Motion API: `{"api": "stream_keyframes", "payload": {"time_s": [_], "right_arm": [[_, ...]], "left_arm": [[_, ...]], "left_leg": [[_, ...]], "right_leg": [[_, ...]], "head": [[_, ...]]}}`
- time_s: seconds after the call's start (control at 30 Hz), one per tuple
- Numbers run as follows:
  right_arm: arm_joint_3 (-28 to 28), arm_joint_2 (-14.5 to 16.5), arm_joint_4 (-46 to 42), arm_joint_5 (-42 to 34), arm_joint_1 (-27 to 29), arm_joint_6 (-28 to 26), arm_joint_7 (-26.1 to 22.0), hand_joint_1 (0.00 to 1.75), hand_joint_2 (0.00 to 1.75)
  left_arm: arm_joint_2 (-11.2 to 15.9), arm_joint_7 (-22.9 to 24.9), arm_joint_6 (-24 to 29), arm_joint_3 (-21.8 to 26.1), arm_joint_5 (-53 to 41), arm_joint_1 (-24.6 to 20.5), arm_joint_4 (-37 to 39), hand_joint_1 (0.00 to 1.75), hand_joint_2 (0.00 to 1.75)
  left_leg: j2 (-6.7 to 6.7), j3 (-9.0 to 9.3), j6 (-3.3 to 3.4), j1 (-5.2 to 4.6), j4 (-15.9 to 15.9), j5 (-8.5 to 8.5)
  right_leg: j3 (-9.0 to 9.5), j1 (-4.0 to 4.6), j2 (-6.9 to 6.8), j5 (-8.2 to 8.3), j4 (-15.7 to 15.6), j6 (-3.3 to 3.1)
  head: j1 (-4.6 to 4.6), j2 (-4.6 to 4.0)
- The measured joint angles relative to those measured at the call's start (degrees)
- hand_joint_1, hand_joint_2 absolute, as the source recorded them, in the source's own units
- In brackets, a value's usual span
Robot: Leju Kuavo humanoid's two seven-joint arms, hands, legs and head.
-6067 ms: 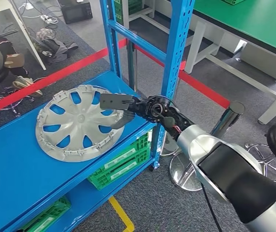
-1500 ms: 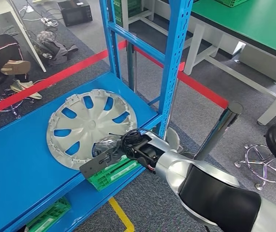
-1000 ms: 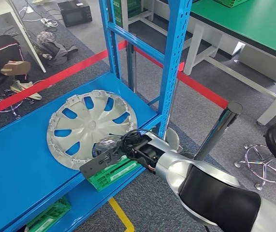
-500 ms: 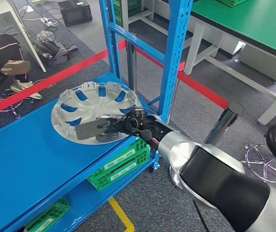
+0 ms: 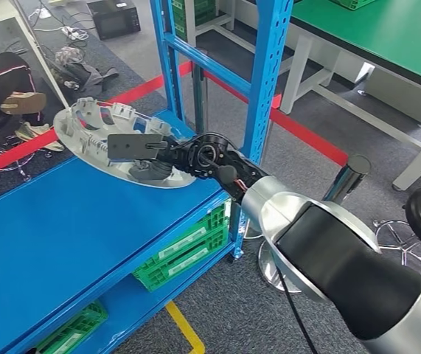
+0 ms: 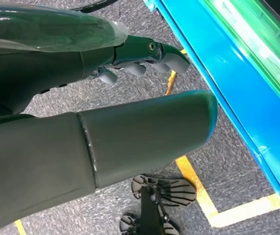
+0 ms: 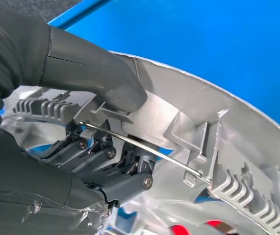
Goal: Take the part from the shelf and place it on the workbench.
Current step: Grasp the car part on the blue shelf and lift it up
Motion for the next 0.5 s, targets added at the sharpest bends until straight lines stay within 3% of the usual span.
{"api": "stream_keyframes", "payload": {"time_s": [0.27,0.5], "right_arm": [[-2.56,0.29,-0.39,-2.02,-0.67,0.76,-0.34,1.75,1.75],[-6.54,0.63,-1.30,-12.56,-3.28,6.70,-0.70,1.75,1.75]], "left_arm": [[0.00,-0.03,0.19,-0.01,0.10,0.03,0.00,0.00,0.00],[-0.04,-0.22,1.14,0.00,0.32,0.07,0.00,0.00,0.00]], "left_leg": [[0.00,-0.02,0.00,0.00,0.00,0.00],[0.00,-0.06,0.00,0.00,0.00,0.00]], "right_leg": [[-0.02,0.00,0.00,0.00,0.00,0.00],[-0.05,0.00,0.00,0.00,0.00,0.00]], "head": [[0.01,0.00],[0.00,0.00]]}}
